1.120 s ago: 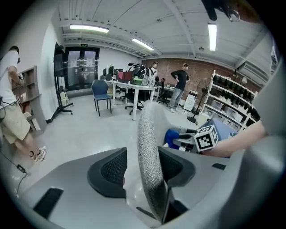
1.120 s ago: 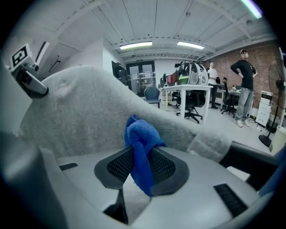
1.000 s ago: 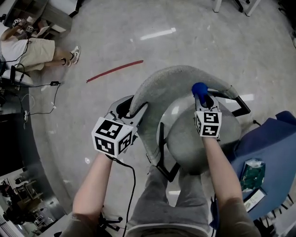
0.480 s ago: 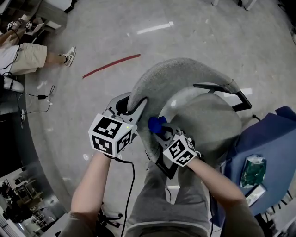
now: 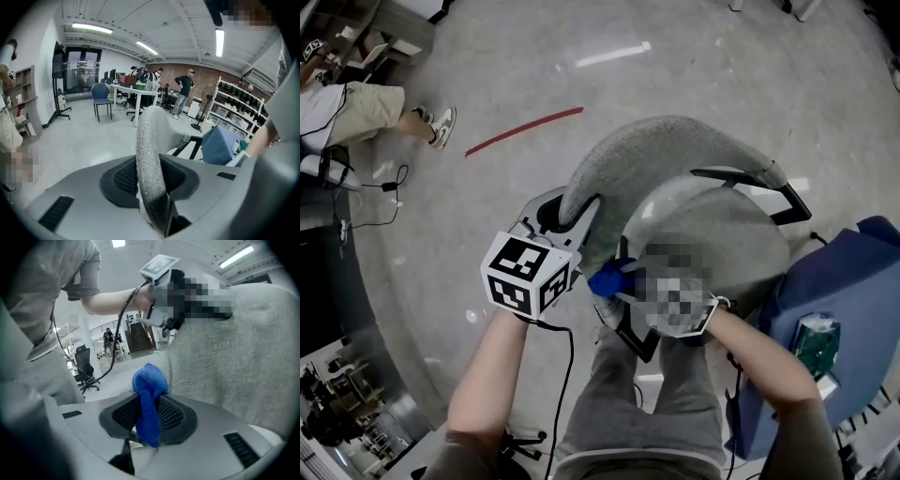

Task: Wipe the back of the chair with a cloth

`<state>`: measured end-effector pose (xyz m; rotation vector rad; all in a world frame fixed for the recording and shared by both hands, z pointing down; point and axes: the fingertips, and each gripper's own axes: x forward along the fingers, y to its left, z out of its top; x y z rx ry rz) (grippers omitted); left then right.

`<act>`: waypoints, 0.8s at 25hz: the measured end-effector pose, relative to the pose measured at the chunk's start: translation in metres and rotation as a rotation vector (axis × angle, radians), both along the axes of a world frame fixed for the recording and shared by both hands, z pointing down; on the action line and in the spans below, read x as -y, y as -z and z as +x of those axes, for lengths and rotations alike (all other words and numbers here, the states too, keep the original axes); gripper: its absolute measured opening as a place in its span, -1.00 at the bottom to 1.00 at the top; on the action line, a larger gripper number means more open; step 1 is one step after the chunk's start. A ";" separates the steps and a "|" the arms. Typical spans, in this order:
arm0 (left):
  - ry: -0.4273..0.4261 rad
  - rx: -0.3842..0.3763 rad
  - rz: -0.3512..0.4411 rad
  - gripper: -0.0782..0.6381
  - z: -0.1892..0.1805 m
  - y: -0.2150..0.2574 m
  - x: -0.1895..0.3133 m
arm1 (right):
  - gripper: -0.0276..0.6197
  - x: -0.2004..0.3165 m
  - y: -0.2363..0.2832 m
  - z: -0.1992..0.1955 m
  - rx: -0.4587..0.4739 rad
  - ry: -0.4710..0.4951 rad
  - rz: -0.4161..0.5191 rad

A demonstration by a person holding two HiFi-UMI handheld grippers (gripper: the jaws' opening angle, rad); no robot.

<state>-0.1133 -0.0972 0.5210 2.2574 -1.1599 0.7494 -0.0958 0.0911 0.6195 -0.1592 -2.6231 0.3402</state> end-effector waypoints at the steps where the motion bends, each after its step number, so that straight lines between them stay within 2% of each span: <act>1: 0.000 0.001 0.001 -0.46 0.000 0.000 0.000 | -0.57 0.020 0.001 -0.001 0.012 -0.029 0.016; 5: 0.008 0.004 0.001 -0.46 -0.001 0.000 0.000 | -0.58 0.119 0.013 0.001 0.062 -0.272 -0.004; 8: 0.007 0.008 -0.003 -0.46 0.000 0.000 0.000 | -0.58 0.174 0.012 0.028 0.025 -0.447 0.029; 13: 0.001 0.013 -0.006 -0.46 0.000 0.000 0.000 | -0.59 0.246 0.016 0.126 -0.058 -0.804 0.095; 18: 0.002 0.012 -0.007 -0.47 0.001 0.001 0.000 | -0.59 0.273 0.052 0.210 -0.027 -1.058 0.207; 20: 0.001 0.013 -0.006 -0.47 0.001 0.001 0.000 | -0.59 0.277 0.056 0.228 -0.034 -1.142 0.255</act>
